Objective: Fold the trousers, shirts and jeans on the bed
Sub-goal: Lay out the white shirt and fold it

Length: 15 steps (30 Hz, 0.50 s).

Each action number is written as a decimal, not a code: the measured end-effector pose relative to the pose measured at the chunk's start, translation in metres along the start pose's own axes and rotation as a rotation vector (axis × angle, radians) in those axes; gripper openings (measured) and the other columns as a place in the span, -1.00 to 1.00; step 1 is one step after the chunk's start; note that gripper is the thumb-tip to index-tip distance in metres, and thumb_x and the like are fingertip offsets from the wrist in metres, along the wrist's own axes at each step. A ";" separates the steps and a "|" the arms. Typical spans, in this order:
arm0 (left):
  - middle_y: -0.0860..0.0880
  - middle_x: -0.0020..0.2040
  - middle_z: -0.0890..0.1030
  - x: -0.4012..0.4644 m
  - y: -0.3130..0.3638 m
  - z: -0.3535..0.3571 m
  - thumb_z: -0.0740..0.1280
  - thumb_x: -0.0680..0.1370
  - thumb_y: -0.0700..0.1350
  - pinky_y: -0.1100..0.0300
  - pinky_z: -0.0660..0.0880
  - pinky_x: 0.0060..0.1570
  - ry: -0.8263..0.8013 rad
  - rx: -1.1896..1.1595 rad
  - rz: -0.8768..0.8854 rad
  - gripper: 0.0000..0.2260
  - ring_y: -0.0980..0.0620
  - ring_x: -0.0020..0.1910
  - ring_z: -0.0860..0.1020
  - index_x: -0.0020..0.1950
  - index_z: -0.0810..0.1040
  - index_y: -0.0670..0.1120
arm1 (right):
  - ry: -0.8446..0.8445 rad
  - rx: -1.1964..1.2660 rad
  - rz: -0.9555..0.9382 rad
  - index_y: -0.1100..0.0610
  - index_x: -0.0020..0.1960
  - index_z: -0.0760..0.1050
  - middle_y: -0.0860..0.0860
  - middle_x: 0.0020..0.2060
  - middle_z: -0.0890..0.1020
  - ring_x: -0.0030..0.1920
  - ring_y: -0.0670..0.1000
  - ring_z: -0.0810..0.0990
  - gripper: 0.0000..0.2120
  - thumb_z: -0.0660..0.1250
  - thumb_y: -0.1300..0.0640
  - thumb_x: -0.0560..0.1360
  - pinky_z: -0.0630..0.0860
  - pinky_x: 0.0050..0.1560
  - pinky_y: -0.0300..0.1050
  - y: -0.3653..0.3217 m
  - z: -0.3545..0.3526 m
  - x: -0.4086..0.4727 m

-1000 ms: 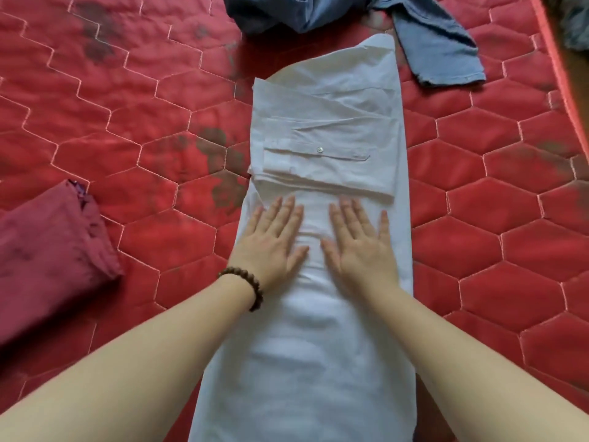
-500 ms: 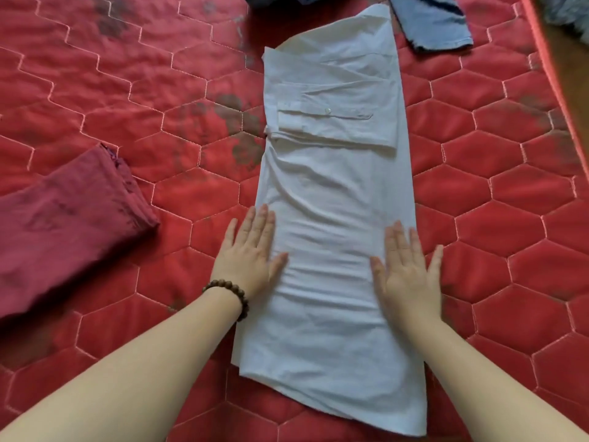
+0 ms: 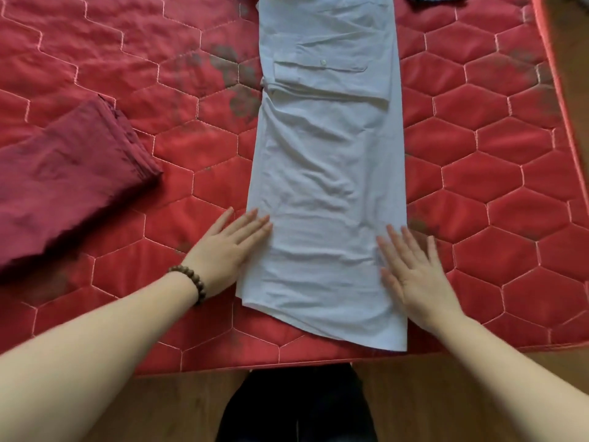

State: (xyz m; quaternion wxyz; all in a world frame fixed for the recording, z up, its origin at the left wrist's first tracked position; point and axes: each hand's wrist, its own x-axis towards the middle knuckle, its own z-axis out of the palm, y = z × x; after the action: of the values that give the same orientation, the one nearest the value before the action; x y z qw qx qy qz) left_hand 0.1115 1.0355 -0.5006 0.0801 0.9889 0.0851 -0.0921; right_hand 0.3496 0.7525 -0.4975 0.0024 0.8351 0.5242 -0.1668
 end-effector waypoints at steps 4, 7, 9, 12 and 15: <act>-0.14 0.45 0.34 0.006 -0.021 -0.012 0.06 0.42 -0.39 -0.29 0.17 0.36 0.070 0.092 -0.038 -0.39 -0.27 0.44 0.25 0.46 0.34 -0.11 | 0.080 -0.056 -0.019 0.03 0.53 0.07 0.05 0.52 0.13 0.52 0.13 0.08 -0.24 0.31 0.36 0.45 0.03 0.44 0.32 0.034 -0.017 -0.006; -0.15 0.45 0.35 0.016 -0.014 -0.014 0.35 0.35 -0.43 -0.26 0.17 0.38 0.047 0.043 0.004 -0.32 -0.25 0.45 0.20 0.45 0.38 -0.09 | 0.071 -0.094 -0.185 0.03 0.49 0.22 0.08 0.49 0.21 0.49 0.17 0.14 -0.18 0.39 0.45 0.33 0.10 0.41 0.35 0.027 -0.021 0.008; -0.11 0.48 0.31 0.021 -0.006 -0.015 0.34 0.38 -0.43 -0.16 0.05 0.46 -0.022 -0.030 0.049 -0.30 -0.19 0.49 0.11 0.48 0.32 -0.05 | 0.047 -0.079 -0.301 0.03 0.46 0.33 0.07 0.47 0.29 0.48 0.17 0.14 -0.24 0.38 0.44 0.32 0.07 0.42 0.32 0.021 -0.025 0.020; -0.02 0.54 0.16 0.019 -0.003 -0.016 0.24 0.52 -0.35 0.09 -0.26 0.48 -0.113 -0.112 0.038 -0.37 0.00 0.52 -0.10 0.52 0.18 0.05 | -0.109 0.009 -0.311 -0.04 0.44 0.35 -0.05 0.45 0.32 0.50 0.04 0.03 -0.42 0.29 0.35 0.49 -0.16 0.49 0.16 0.018 -0.034 0.025; 0.12 0.50 0.18 0.010 0.001 -0.033 0.16 0.60 -0.25 0.35 -0.41 0.37 -0.205 -0.272 0.041 -0.50 0.12 0.52 -0.05 0.49 0.26 0.12 | -0.397 0.265 -0.107 -0.16 0.41 0.35 -0.16 0.46 0.25 0.53 -0.06 -0.05 -0.49 0.14 0.30 0.58 -0.28 0.51 -0.04 0.017 -0.057 0.020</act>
State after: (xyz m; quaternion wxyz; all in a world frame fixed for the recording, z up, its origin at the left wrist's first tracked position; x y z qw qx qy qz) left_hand 0.1273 1.0416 -0.4708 0.2235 0.9559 0.0679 -0.1783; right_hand 0.3882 0.7723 -0.4526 -0.0130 0.7502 0.5303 -0.3949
